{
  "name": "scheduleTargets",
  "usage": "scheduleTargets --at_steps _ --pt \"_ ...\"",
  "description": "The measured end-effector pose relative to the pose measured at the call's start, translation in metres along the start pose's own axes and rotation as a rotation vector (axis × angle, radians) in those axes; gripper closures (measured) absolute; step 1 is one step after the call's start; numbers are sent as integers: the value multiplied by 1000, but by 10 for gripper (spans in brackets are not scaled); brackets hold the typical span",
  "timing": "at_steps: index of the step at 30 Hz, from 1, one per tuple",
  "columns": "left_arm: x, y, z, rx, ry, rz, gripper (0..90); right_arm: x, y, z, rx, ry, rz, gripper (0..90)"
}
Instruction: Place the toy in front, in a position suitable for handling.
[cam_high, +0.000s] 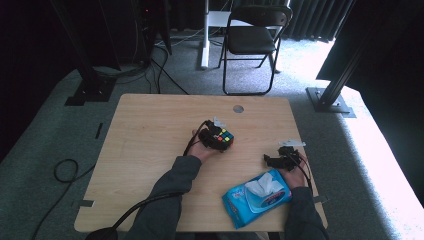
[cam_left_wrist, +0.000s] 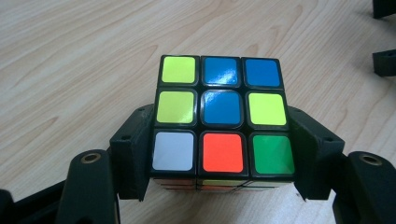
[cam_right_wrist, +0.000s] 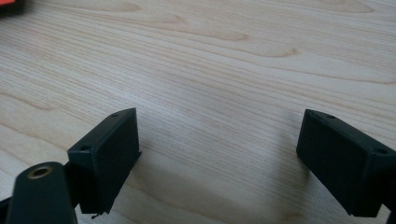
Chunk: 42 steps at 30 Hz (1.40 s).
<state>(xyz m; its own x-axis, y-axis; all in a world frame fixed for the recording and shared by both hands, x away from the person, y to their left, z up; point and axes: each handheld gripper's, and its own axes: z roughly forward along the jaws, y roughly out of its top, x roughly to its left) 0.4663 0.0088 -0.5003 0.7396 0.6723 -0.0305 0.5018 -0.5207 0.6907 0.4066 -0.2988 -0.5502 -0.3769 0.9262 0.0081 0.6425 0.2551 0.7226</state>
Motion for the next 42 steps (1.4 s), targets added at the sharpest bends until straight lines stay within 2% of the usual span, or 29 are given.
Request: scheduleTargets --at_steps 15,22,33,42 --pt "0 -1 -20 -3 -11 49 341 0 0 0 -1 -1 -1 129" --pt "3 -4 -28 -11 -20 51 341 0 0 0 -1 0 -2 129" --pt "7 -9 -41 -10 -2 65 341 0 0 0 0 0 -1 129" --pt "14 -18 -53 -17 2 53 341 0 0 0 0 0 0 129"
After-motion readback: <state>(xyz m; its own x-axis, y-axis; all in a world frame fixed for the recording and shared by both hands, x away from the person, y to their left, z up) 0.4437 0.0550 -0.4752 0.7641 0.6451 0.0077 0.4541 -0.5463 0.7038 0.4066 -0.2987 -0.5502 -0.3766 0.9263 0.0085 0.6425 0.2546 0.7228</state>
